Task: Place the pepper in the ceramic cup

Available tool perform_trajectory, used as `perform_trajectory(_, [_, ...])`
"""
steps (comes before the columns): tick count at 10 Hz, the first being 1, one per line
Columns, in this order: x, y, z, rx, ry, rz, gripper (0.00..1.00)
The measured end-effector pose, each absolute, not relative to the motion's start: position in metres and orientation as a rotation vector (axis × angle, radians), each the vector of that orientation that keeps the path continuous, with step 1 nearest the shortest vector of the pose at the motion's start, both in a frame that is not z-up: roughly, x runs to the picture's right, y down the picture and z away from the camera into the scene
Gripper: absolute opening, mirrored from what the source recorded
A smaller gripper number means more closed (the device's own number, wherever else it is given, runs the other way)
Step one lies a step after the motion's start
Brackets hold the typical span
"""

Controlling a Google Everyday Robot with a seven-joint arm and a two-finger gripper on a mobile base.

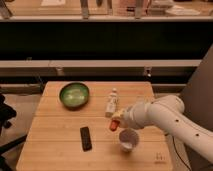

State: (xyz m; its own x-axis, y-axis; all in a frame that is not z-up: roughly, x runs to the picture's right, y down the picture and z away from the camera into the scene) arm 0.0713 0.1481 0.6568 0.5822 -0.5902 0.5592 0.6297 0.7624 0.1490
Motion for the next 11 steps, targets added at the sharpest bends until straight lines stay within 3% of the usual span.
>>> perform_trajectory(11, [0.105,0.173,0.661,-0.061,-0.653,-0.649,0.00])
